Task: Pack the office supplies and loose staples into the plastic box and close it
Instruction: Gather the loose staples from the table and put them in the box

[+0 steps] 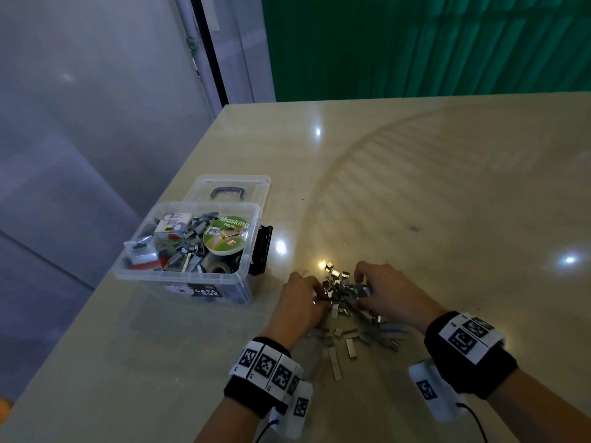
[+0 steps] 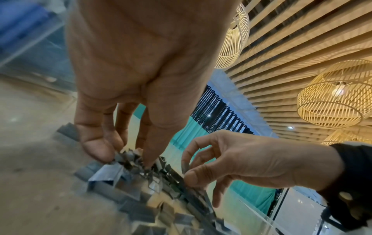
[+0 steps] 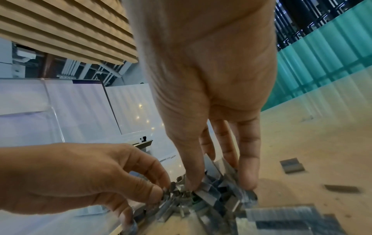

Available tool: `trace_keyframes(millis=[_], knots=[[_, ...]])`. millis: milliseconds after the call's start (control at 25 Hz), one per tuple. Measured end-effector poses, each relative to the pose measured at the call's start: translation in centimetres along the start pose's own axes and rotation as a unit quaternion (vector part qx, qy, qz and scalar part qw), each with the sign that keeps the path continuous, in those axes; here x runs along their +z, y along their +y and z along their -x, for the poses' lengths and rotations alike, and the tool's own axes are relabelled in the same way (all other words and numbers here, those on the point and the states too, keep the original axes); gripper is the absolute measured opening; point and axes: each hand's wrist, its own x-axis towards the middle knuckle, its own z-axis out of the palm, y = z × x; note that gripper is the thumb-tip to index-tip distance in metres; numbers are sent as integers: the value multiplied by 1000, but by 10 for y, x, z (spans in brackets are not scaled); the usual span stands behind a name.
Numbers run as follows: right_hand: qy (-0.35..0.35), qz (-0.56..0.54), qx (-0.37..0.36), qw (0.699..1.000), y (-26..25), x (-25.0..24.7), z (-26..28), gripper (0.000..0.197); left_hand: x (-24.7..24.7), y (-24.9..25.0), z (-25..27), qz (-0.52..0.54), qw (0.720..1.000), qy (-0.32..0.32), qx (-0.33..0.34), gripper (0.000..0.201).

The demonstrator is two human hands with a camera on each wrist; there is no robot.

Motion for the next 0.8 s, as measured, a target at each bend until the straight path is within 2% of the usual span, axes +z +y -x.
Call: trace_keyframes(millis=[120,240,360,440,560,680,800], knots=[[27,-19,-10,999,7,-3,-3,15,-1,1,-1,-2,1000,17,9,17],[32,-55,-15,998,10,-7,-3,17,-2,5,-1,-6,999,37,30,18],[43,-84,-31,995,9,-14,-3,5,-5,17,-8,-20,996,48,70,21],[56,-97,-33,993,8,-18,-3,4,-4,26,-16,-49,993,36,98,25],[67,-103,-29,992,6,-21,-5,10,-1,39,-23,-111,988,-13,104,28],[74,-117,-29,990,3,-24,-2,14,1,45,-28,-149,983,-18,106,21],[81,-125,-30,988,0,-28,1,9,5,47,-32,-146,983,-14,109,20]])
